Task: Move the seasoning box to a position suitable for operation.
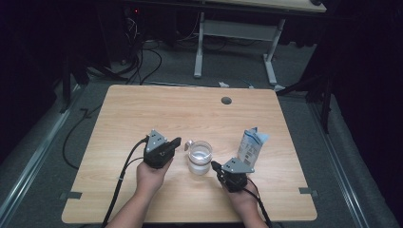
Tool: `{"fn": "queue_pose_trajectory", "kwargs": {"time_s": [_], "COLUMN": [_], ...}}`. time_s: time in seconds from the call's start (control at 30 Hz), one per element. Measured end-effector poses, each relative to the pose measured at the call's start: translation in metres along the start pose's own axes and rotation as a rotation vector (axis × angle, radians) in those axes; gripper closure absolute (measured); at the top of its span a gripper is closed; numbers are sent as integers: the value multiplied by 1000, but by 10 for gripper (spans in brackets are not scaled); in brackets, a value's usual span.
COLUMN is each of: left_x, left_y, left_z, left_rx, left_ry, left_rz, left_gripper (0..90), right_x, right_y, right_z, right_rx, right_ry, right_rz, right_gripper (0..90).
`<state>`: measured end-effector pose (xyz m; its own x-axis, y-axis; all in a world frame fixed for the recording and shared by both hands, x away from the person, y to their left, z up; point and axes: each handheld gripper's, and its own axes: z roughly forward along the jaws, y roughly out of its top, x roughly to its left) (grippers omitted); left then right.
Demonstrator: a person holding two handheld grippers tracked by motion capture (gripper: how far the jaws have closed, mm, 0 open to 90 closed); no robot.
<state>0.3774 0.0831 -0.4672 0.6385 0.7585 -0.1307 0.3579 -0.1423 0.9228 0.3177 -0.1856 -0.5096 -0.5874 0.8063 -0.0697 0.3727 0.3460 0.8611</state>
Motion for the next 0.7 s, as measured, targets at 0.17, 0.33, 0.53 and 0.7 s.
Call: {"fn": "queue_pose_trajectory", "kwargs": {"time_s": [0.17,0.33,0.53,0.7], "left_x": [4,14,35,48], "left_y": [-10,-29,-54,-70], "left_z": [-10,-26,-51,-68], "left_rx": [27,68,131,167], "left_ry": [23,60,97,162], "left_rz": [26,60,72,63], "left_gripper": [899,872,696,527], "right_x": [-1,-3,-4,-7], "right_y": [0,-2,-3,-5], "right_z": [-1,-2,-4,-4], "right_rx": [2,5,9,16], "right_ry": [-6,-10,-28,-45], "right_rz": [-3,3,1,-2], "right_gripper": [895,900,900,900]}}
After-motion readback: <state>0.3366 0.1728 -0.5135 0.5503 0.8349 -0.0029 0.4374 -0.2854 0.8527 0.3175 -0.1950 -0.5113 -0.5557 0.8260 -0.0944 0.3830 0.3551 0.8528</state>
